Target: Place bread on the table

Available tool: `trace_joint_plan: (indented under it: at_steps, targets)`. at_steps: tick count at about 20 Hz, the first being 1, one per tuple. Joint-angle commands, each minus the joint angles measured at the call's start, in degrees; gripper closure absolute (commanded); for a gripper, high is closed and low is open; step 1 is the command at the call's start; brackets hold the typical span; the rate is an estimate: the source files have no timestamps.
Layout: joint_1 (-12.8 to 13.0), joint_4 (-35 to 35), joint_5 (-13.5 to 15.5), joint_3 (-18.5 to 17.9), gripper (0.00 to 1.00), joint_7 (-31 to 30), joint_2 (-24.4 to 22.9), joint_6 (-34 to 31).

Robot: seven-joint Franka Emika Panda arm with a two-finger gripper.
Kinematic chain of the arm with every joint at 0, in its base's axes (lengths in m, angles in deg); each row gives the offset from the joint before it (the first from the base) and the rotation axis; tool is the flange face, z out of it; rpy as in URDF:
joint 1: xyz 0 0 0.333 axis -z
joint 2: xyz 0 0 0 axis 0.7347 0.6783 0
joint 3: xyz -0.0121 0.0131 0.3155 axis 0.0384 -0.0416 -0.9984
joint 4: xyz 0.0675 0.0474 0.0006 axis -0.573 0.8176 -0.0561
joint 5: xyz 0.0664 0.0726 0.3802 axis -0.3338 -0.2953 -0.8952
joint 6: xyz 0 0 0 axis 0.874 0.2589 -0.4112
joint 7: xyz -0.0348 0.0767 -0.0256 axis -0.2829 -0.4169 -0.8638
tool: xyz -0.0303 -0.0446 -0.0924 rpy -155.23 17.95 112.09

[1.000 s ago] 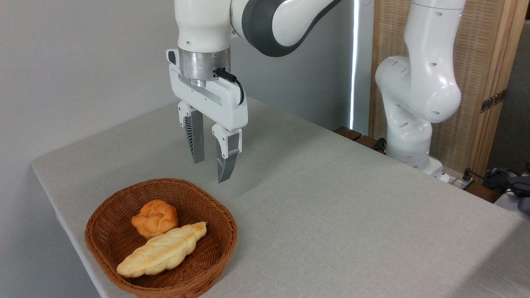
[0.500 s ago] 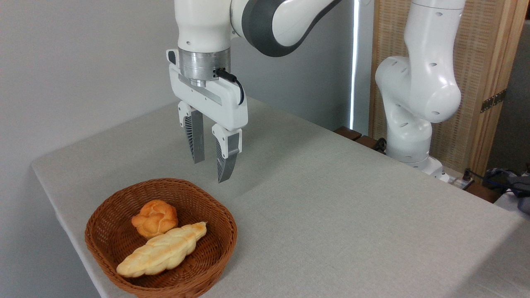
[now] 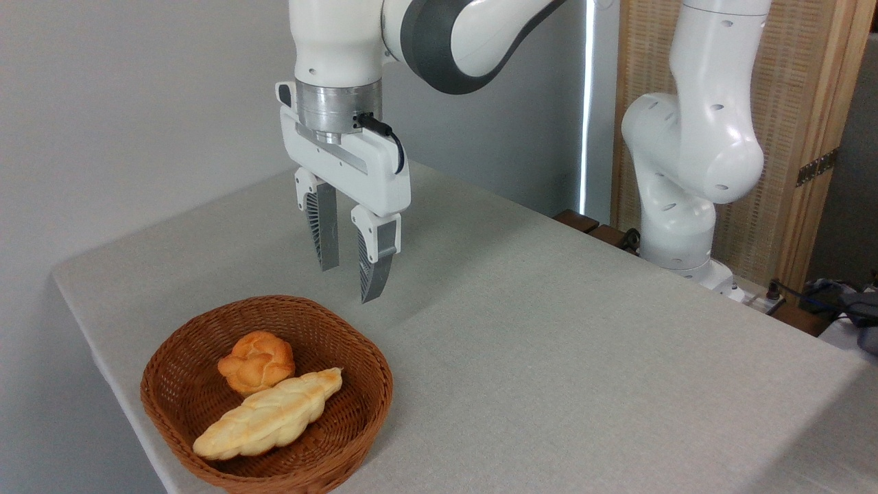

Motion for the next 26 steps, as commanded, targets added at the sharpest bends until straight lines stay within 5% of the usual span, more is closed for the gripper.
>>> trace_joint_plan:
  at_steps: [1, 16, 26]
  targets:
    - [0.4, -0.4, 0.3, -0.6, 0.0, 0.1, -0.8, -3.5]
    - [0.4, -1.4, 0.3, -1.5, 0.0, 0.2, -0.7, -3.6]
    - [0.3, -1.4, 0.6, -2.7, 0.0, 0.0, 0.9, 4.5]
